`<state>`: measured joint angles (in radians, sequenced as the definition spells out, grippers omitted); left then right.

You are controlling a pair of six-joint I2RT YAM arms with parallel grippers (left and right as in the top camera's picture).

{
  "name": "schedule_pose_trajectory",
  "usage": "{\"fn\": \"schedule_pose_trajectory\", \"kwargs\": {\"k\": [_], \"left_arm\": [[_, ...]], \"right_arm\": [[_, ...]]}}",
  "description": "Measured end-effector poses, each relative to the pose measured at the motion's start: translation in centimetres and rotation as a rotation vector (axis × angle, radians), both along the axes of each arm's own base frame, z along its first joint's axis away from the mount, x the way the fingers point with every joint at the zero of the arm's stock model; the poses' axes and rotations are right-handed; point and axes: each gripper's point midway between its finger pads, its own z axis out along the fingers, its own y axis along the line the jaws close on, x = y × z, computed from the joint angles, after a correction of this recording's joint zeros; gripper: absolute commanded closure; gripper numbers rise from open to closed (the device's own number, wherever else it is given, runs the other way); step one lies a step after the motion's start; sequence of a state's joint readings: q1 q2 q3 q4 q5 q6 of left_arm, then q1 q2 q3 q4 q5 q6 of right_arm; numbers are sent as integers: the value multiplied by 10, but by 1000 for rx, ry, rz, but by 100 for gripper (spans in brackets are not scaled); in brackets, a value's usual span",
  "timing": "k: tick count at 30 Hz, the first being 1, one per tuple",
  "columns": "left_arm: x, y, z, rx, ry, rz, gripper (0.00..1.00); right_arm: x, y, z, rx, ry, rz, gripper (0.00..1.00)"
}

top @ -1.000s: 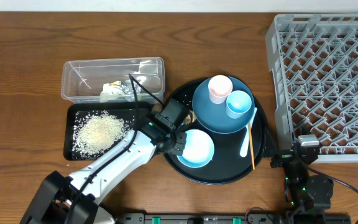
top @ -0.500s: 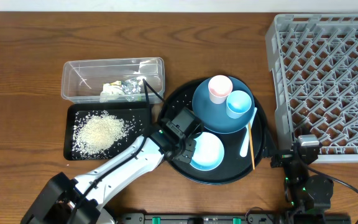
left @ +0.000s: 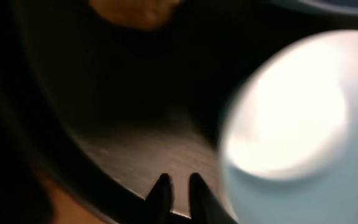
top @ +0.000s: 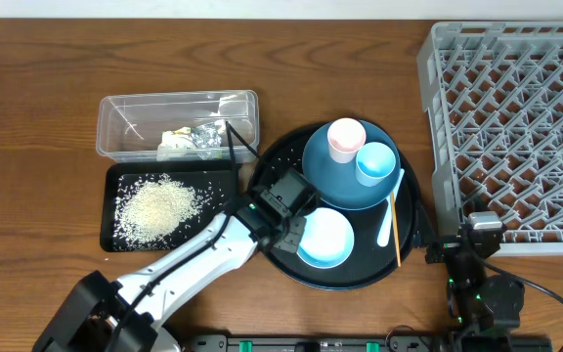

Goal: Sort waste into correct bins and load items into the dishwasher rack
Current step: 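Lower the left gripper and close it on the brown dried item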

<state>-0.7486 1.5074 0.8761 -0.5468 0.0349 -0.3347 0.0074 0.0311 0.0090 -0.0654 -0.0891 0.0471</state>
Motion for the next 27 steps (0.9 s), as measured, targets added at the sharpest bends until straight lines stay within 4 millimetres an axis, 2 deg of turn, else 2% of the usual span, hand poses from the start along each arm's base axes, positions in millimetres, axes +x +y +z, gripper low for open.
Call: {"fn": "schedule_pose_trajectory", "kwargs": {"k": [1,4,9,15,18,27], "left_arm": [[5,3,1,7,-16,-1,64],[28,4,8,-11,-90,10,51],[59,0,23,-54,-211,-1,50],[75,-8,33,-71,-289,-37,50],[79,-10,29,-68,-295,-42,50],[86,-6,-9,-12,-246,-33,45]], "right_arm": [[0,0,0,0,0,0,1],[0,0,0,0,0,0,1],[0,0,0,0,0,0,1],[0,0,0,0,0,0,1],[0,0,0,0,0,0,1],[0,0,0,0,0,0,1]]}}
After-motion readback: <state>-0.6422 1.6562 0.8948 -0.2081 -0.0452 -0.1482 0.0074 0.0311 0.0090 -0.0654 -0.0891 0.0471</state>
